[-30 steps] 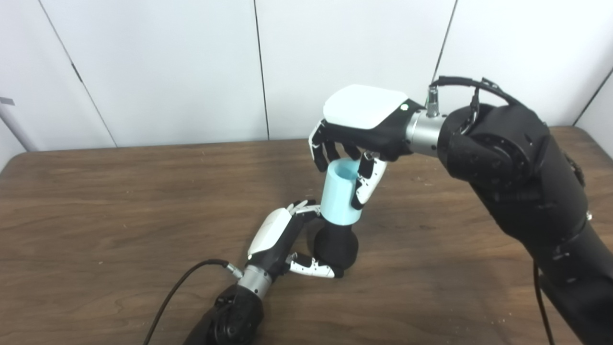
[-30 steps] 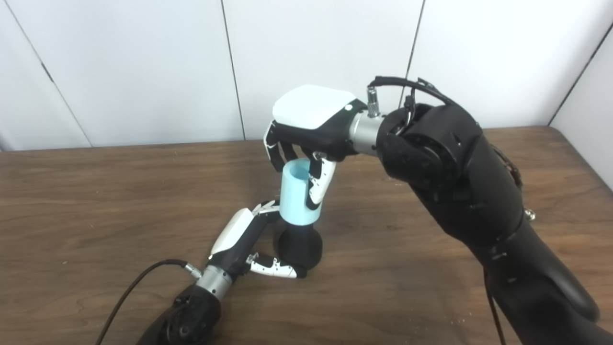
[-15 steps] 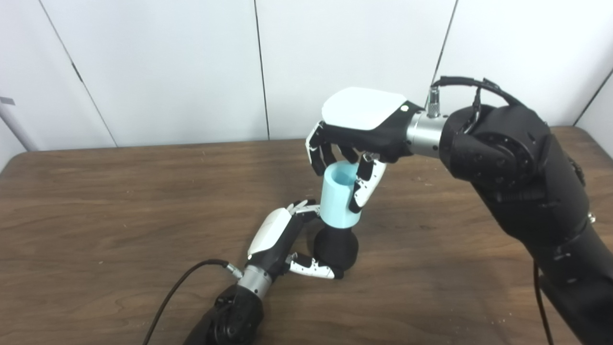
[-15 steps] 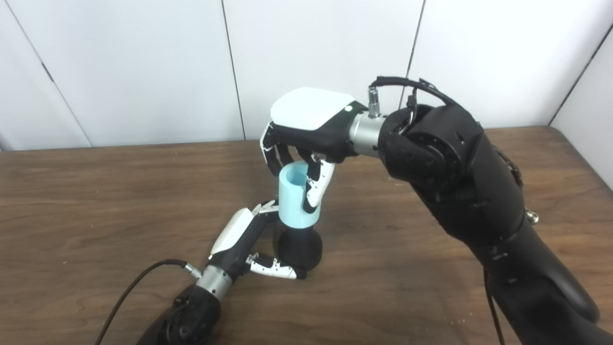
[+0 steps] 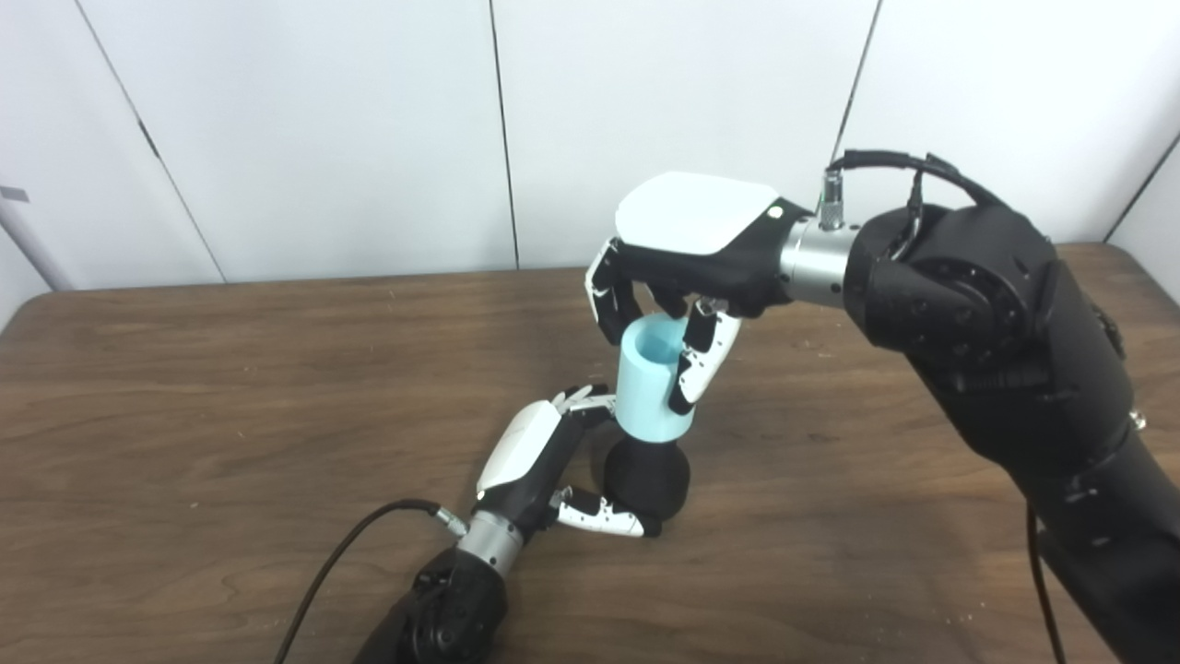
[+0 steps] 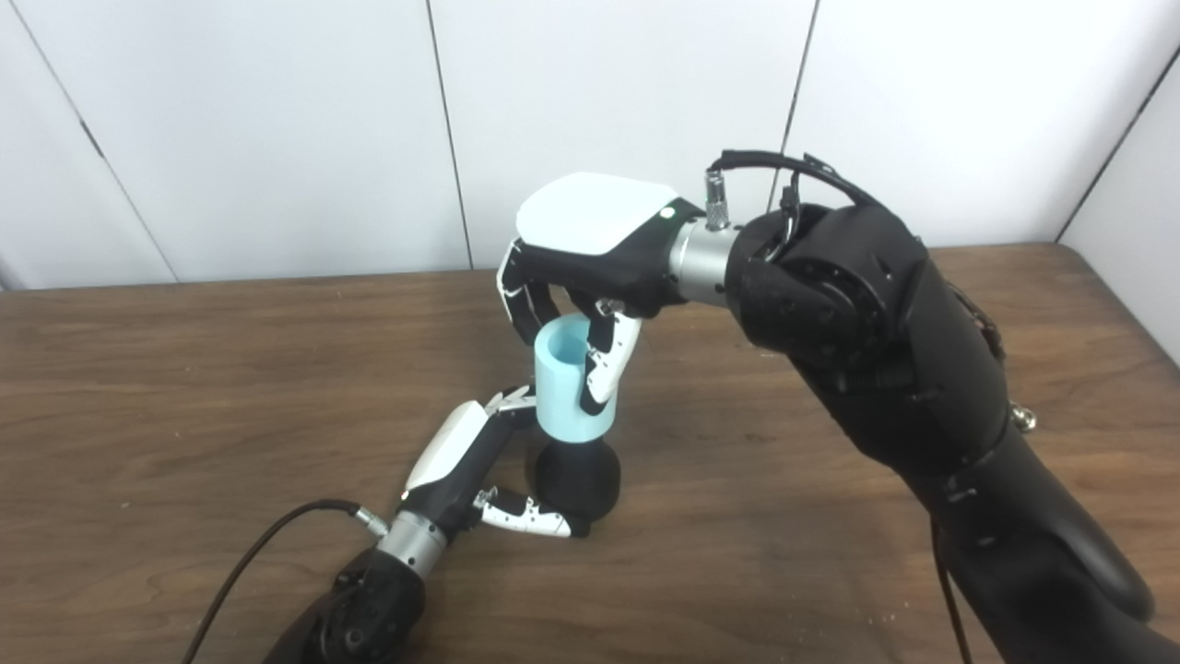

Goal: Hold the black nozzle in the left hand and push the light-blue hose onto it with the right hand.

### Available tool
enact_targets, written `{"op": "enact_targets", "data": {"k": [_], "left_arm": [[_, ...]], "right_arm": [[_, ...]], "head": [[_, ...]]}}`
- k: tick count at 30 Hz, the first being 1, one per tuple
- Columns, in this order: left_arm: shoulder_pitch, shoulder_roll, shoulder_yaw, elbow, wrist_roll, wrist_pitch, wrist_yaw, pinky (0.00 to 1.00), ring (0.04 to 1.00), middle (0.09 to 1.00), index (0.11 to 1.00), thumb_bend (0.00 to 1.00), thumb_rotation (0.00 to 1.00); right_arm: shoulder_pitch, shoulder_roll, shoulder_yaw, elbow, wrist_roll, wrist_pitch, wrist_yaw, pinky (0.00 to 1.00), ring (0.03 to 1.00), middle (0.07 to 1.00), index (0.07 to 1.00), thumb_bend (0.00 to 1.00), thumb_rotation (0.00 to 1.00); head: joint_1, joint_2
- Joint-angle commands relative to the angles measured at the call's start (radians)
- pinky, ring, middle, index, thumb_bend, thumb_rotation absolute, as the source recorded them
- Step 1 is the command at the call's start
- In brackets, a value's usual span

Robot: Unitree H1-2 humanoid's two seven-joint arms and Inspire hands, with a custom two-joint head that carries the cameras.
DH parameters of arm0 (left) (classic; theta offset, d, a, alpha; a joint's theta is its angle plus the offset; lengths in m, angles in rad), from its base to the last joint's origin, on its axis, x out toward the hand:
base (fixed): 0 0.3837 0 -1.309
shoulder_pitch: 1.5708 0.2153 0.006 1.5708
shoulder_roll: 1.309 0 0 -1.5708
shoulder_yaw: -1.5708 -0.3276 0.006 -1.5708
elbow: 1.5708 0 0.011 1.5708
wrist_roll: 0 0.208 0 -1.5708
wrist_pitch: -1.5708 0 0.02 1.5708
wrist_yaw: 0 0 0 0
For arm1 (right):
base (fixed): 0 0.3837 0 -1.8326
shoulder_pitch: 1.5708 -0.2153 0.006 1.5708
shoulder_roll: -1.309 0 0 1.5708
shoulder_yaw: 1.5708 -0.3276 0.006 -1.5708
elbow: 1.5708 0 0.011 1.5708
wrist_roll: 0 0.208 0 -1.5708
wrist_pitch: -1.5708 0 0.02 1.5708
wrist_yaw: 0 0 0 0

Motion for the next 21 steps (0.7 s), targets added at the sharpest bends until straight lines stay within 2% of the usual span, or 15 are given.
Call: {"op": "enact_targets", "data": {"k": [1, 4, 5, 6, 7, 8, 10, 12, 21], "left_arm": [[0.043, 0.019, -0.012, 0.032, 0.041, 0.041, -0.031, 1.0, 0.939, 0.809, 0.485, 0.52, 0.07], [0.042, 0.019, -0.011, 0.03, 0.04, 0.042, -0.032, 1.0, 0.939, 0.809, 0.485, 0.52, 0.07], [0.043, 0.019, -0.011, 0.029, 0.039, 0.042, -0.032, 1.0, 0.939, 0.809, 0.485, 0.52, 0.07], [0.043, 0.019, -0.011, 0.029, 0.039, 0.042, -0.033, 1.0, 0.939, 0.809, 0.485, 0.52, 0.07], [0.043, 0.019, -0.01, 0.029, 0.038, 0.042, -0.033, 1.0, 0.939, 0.809, 0.485, 0.52, 0.07], [0.043, 0.019, -0.01, 0.028, 0.038, 0.042, -0.033, 1.0, 0.939, 0.809, 0.485, 0.52, 0.07], [0.044, 0.019, -0.009, 0.029, 0.037, 0.042, -0.032, 1.0, 0.939, 0.809, 0.485, 0.52, 0.07], [0.044, 0.019, -0.009, 0.03, 0.037, 0.041, -0.032, 1.0, 0.939, 0.808, 0.485, 0.52, 0.07], [0.045, 0.019, -0.007, 0.031, 0.034, 0.04, -0.032, 1.0, 0.939, 0.807, 0.485, 0.52, 0.07]], "right_arm": [[-0.019, -0.004, -0.008, -0.02, 0.002, -0.02, -0.038, 0.27, 0.375, 0.509, 0.514, 0.51, 0.0], [-0.004, -0.002, 0.0, -0.02, -0.019, -0.025, -0.044, 0.29, 0.374, 0.501, 0.52, 0.51, 0.0], [0.001, 0.0, 0.004, -0.022, -0.029, -0.024, -0.043, 0.23, 0.408, 0.462, 0.519, 0.52, 0.0], [0.004, 0.002, 0.007, -0.023, -0.035, -0.022, -0.043, 0.16, 0.429, 0.47, 0.498, 0.52, 0.0], [0.006, 0.003, 0.009, -0.024, -0.041, -0.021, -0.041, 0.14, 0.436, 0.472, 0.491, 0.52, 0.0], [0.011, 0.004, 0.012, -0.027, -0.047, -0.019, -0.04, 0.12, 0.312, 0.472, 0.487, 0.53, 0.0], [0.02, 0.005, 0.017, -0.031, -0.058, -0.02, -0.039, 0.08, 0.187, 0.471, 0.484, 0.53, 0.0], [0.028, 0.006, 0.02, -0.034, -0.065, -0.023, -0.041, 0.07, 0.155, 0.47, 0.483, 0.53, 0.0], [0.067, 0.004, 0.019, -0.034, -0.066, -0.044, -0.079, 0.07, 0.158, 0.47, 0.483, 0.53, 0.0]], "head": [[0.001, 0.003], [0.0, 0.004], [-0.001, 0.005], [-0.001, 0.005], [-0.001, 0.005], [-0.001, 0.005], [-0.001, 0.005], [0.0, 0.005], [-0.002, 0.004]]}}
